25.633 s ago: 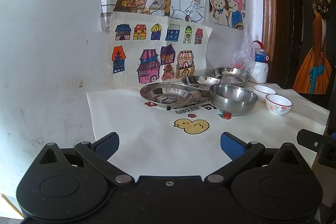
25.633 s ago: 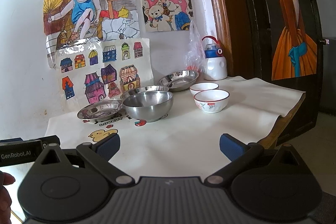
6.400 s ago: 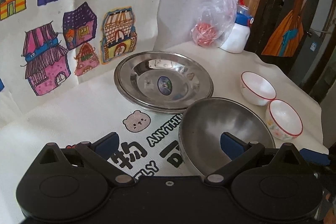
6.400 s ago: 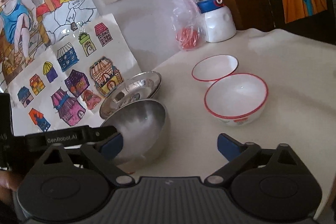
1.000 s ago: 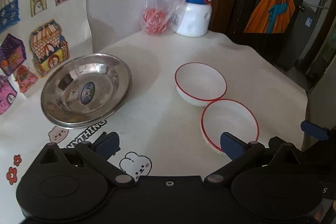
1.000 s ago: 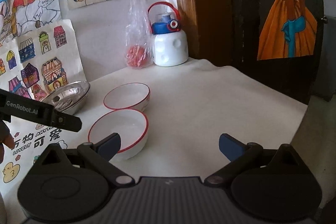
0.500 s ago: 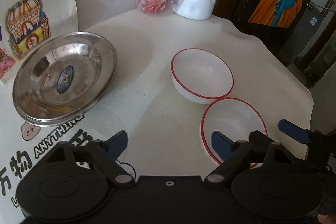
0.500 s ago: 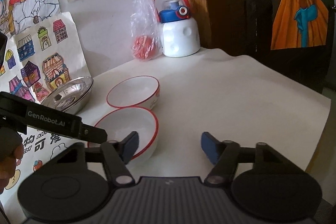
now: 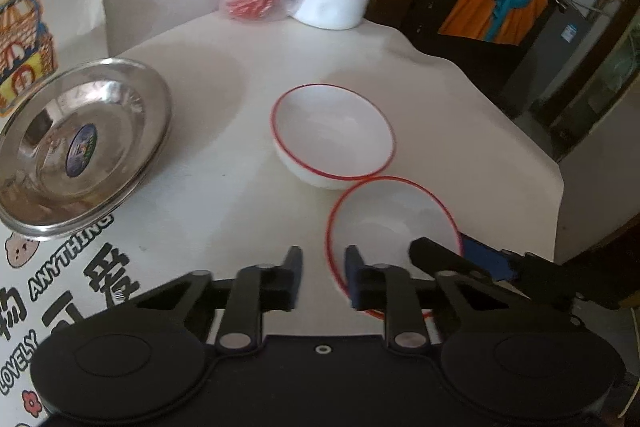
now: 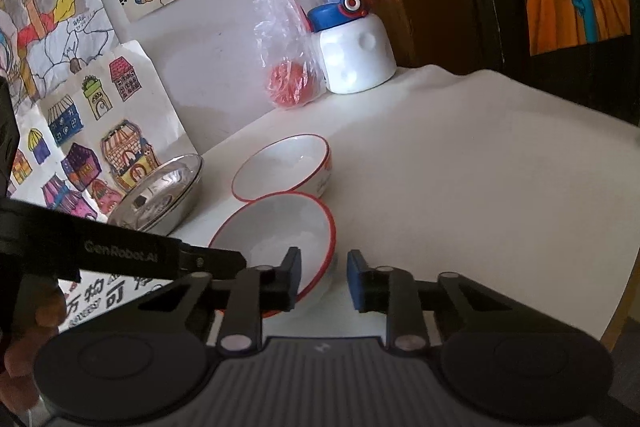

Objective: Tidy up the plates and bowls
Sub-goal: 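Close both grippers on the white bowl rim, then lift the white bowl and carry it to the steel bowl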

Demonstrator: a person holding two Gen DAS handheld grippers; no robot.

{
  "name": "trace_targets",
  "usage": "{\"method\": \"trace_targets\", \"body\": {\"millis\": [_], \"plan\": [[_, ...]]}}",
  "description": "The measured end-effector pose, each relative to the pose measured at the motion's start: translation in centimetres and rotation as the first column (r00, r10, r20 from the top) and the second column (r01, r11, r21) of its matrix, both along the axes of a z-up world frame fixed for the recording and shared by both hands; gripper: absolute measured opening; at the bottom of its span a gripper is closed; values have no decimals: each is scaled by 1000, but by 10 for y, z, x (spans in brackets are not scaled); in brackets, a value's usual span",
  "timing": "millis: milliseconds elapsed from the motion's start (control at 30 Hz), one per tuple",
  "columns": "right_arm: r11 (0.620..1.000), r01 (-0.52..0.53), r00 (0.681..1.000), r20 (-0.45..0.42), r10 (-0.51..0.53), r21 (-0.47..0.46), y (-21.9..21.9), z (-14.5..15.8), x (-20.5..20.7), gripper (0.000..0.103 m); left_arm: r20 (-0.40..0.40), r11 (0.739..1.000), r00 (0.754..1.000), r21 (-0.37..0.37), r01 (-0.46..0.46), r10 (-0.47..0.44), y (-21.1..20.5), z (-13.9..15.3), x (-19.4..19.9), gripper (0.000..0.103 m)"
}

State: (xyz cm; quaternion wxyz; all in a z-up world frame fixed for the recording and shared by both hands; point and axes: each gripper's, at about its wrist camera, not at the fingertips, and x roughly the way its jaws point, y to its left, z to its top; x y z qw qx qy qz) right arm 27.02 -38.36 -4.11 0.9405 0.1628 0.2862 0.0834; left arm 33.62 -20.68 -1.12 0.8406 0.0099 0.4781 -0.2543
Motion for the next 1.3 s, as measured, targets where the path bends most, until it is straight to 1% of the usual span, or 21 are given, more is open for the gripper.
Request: {"method": "trace_targets", "body": {"millis": [33, 67, 200, 400, 467, 567, 733, 867, 1033, 1300], "plan": [[1000, -1, 1000, -2, 1, 5, 0, 0, 0, 23, 8, 1000, 1000, 5, 9, -9, -2, 1, -3, 14], [1000, 0, 1000, -5, 1, 9, 0, 0, 0, 23, 18, 1000, 1000, 12, 14, -14, -5, 2, -5, 12], [1000, 12, 1000, -8, -12, 8, 3, 0, -3, 21, 43, 999, 999, 33, 14, -16, -8, 4, -10, 11], [998, 67, 998, 1, -67, 19, 7, -4, -10, 17, 61, 1000, 998, 18, -12, 11, -7, 5, -17, 10], [997, 76, 997, -6, -76, 32, 6, -4, -14, 16, 79, 1000, 997, 13, -16, 14, -6, 6, -23, 10], [996, 71, 997, -19, -70, 57, 5, -4, -23, 15, 71, 1000, 997, 5, -22, 21, -4, 7, -30, 10], [995, 72, 997, -12, -72, 68, 9, 2, -42, 14, 50, 999, 998, -26, -30, 31, 10, 9, -45, 9], [996, 67, 998, 13, -67, 57, 19, 13, -61, 14, 55, 998, 998, -48, -36, 38, 22, 15, -60, 9], [998, 49, 998, 43, -51, 46, 35, 29, -82, 14, 87, 996, 995, -75, -39, 46, 42, 31, -81, 9], [1000, -23, 995, 94, 21, 18, 84, 56, -109, 14, 155, 993, 985, -99, -65, 80, 89, 59, -114, 9]]}}
